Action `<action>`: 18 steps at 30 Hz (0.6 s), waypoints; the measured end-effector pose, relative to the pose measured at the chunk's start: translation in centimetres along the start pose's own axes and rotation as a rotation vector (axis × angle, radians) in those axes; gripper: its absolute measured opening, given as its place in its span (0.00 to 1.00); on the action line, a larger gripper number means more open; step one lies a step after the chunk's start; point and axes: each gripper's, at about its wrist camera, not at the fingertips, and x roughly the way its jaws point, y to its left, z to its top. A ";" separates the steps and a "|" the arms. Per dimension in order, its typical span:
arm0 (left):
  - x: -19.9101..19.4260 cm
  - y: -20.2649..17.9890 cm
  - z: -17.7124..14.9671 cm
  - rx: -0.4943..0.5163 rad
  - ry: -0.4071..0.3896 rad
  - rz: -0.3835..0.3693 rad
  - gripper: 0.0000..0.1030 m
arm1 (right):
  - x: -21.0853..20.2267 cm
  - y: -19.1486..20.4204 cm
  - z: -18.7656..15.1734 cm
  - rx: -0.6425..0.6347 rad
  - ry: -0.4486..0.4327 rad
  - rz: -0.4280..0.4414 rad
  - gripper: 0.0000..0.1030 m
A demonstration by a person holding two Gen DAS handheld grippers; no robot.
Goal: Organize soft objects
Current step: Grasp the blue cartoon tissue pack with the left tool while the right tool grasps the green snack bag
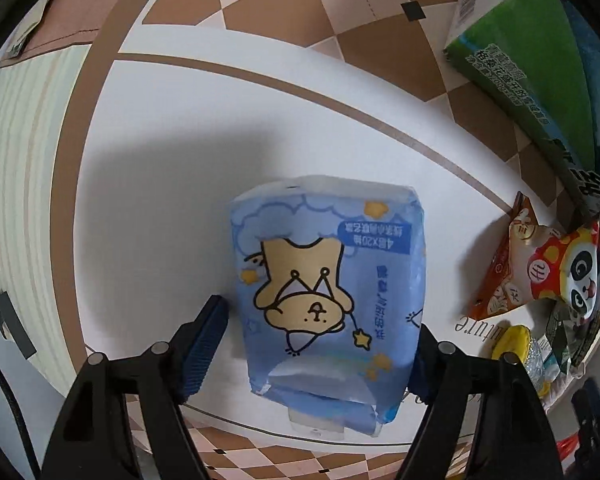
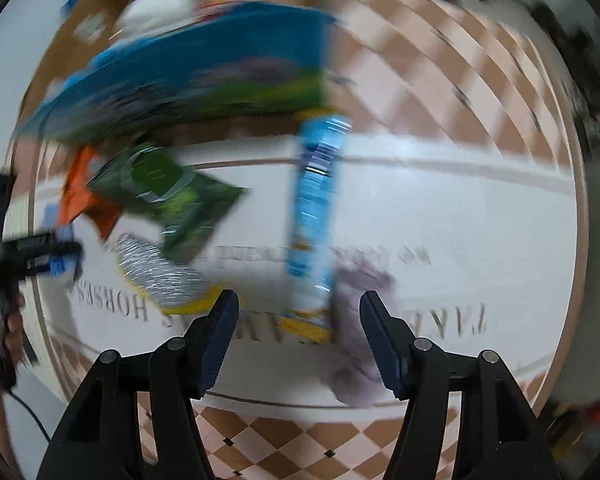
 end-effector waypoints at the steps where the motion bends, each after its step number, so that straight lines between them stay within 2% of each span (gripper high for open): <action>1: -0.2 0.0 0.0 0.010 -0.008 0.003 0.72 | 0.0 1.2 0.4 -0.034 -0.008 -0.017 0.64; 4: -0.3 -1.9 -0.3 0.038 -0.034 0.010 0.60 | 0.0 4.8 2.3 -0.156 -0.051 -0.052 0.64; 6: -0.7 -2.5 -0.5 0.054 -0.042 0.012 0.47 | 0.5 6.8 4.1 -0.233 -0.060 -0.062 0.64; 11: -0.9 -3.9 -1.3 0.106 -0.060 0.023 0.41 | 3.1 12.7 6.6 -0.501 -0.096 -0.104 0.64; 14: -0.8 -4.9 -2.3 0.131 -0.065 0.028 0.40 | 5.0 14.2 7.0 -0.573 -0.054 -0.079 0.63; 15: -0.7 -5.2 -2.7 0.139 -0.064 0.028 0.40 | 5.5 14.4 6.9 -0.568 -0.027 -0.071 0.62; 16: -0.6 -5.6 -3.1 0.148 -0.062 0.027 0.40 | 5.7 14.5 6.6 -0.565 -0.023 -0.087 0.50; 17: -0.5 -5.8 -3.6 0.154 -0.061 0.030 0.40 | 5.8 14.5 6.2 -0.554 -0.019 -0.113 0.42; 18: -0.5 -6.0 -4.0 0.160 -0.059 0.031 0.40 | 5.9 14.3 5.9 -0.517 0.001 -0.125 0.41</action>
